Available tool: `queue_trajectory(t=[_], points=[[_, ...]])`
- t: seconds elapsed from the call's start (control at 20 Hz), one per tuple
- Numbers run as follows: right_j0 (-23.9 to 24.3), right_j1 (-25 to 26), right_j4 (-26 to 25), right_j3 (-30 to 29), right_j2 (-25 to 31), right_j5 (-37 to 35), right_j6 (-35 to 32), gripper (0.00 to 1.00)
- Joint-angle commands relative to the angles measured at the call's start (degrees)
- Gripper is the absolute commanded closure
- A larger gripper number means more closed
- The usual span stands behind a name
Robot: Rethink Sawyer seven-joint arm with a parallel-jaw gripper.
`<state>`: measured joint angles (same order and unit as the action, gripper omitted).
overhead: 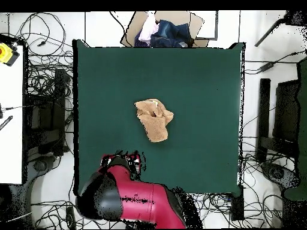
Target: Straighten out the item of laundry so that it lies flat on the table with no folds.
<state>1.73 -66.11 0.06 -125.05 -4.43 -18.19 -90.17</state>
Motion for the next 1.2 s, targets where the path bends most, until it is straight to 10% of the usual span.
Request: queue_trajectory(t=[0.05,1.2], points=[[1.16,5.92,-1.34,-2.49,1.38,2.94,-9.43,0.0],[1.59,8.22,-1.53,1.58,0.12,7.08,-9.69,0.0]])
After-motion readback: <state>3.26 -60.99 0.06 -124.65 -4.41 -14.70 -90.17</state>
